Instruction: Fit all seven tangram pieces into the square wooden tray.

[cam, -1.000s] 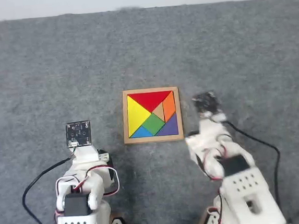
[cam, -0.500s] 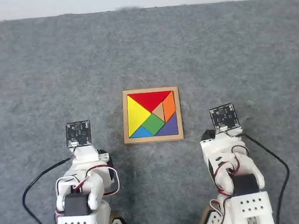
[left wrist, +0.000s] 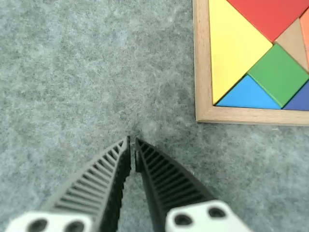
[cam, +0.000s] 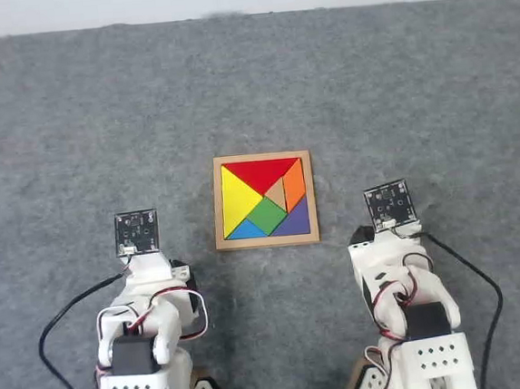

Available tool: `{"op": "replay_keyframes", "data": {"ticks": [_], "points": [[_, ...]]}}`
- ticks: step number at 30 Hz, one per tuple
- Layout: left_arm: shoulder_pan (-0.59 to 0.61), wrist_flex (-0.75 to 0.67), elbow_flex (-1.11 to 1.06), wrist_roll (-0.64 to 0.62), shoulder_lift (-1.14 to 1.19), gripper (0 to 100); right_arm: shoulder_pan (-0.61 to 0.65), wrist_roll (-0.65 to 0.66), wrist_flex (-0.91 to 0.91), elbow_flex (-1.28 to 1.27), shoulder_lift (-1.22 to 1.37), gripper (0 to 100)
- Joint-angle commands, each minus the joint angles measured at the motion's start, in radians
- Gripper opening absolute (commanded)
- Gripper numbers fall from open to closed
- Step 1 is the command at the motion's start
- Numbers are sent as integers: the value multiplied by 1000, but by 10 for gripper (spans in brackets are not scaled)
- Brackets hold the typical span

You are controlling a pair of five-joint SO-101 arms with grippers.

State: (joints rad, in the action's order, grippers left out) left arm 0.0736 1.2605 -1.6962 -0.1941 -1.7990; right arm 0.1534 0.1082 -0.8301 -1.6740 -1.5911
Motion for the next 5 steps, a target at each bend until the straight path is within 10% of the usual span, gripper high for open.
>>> {"op": "replay_keyframes", "data": {"ticks": [1, 5], "points": [[6, 2, 13, 11, -20, 14, -16, 14, -2, -17, -22, 9], [6, 2, 13, 11, -20, 14, -16, 14, -2, -17, -22, 9]]}}
